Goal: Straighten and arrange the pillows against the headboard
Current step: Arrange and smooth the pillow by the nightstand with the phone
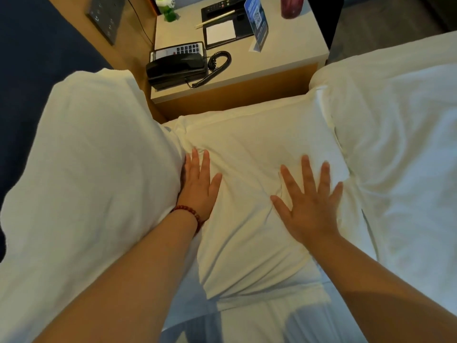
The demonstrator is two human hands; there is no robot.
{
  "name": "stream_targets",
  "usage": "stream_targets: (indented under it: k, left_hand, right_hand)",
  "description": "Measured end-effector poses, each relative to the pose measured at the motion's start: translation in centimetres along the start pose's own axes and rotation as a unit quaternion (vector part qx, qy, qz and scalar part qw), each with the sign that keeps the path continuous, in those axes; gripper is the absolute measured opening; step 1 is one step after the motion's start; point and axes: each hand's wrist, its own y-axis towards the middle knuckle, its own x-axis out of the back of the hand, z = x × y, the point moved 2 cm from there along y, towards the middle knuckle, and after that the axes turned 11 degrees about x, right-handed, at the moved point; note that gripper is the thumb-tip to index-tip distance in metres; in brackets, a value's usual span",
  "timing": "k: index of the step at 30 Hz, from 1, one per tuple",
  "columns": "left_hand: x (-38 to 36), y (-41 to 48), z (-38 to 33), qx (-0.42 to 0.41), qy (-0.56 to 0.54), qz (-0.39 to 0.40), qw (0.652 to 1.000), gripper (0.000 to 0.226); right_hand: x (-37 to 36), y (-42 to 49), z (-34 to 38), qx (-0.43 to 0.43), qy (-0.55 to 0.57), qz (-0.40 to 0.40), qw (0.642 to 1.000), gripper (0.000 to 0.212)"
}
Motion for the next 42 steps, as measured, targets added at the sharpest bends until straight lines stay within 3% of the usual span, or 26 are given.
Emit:
stream_targets:
  k: [4, 9, 12, 14, 16, 17, 22, 26, 32, 38, 42]
  left_hand:
    - [1.7, -7.1, -3.2, -0.010, 0.059, -0.058, 0.997, 0.069]
    - [-0.7, -10.6, -1.1, 0.044, 0.132, 0.086, 0.987, 0.069]
    - [0.0, -10.0, -2.1, 0.055, 0.132, 0.074, 0.987, 0.068]
    - [-0.3, -12.0, -2.8, 0.044, 0.134, 0.021, 0.990, 0.067]
    - [-1.4, -14.3, -2.9, 0.037, 0.146, 0.044, 0.988, 0.070]
    - [-1.9, -15.0, -2.8, 0.041, 0.156, 0.070, 0.984, 0.071]
    - [-1.6, -12.8, -3.2, 0.057, 0.238, 0.146, 0.958, 0.071]
    - [-2.3, -12.1, -4.6, 0.088, 0.292, 0.177, 0.936, 0.071]
    - [-2.6, -14.6, -5.7, 0.125, 0.238, 0.096, 0.958, 0.063]
    - [-4.8, -20.1, -6.7, 0.175, 0.131, 0.032, 0.975, 0.066]
    - [-7.3, -23.9, -6.1, 0.168, 0.119, 0.011, 0.979, 0.073]
  right_hand:
    - [1.8, -2.7, 0.7, 0.004, 0.012, -0.025, 1.000, 0.071]
    - [1.0, -8.5, -2.2, -0.068, 0.022, 0.000, 0.997, 0.072]
    - [2.1, -9.1, -2.6, -0.115, 0.038, -0.001, 0.993, 0.070]
    - [2.7, -9.3, -0.2, 0.000, 0.030, -0.008, 1.000, 0.066]
    - [1.7, -10.1, 1.1, 0.126, -0.007, 0.011, 0.992, 0.066]
    - [1.4, -10.5, 0.7, 0.135, -0.009, 0.019, 0.991, 0.068]
    - [1.2, -13.5, -4.8, -0.042, 0.031, 0.041, 0.998, 0.070]
    - [2.0, -16.8, -7.9, -0.045, -0.024, 0.027, 0.998, 0.066]
    - [2.3, -16.9, -9.5, 0.026, 0.008, 0.033, 0.999, 0.067]
    - [1.2, -16.7, -5.5, 0.245, 0.032, 0.048, 0.968, 0.070]
    - [-0.7, -17.6, -5.4, 0.286, -0.010, 0.050, 0.957, 0.069]
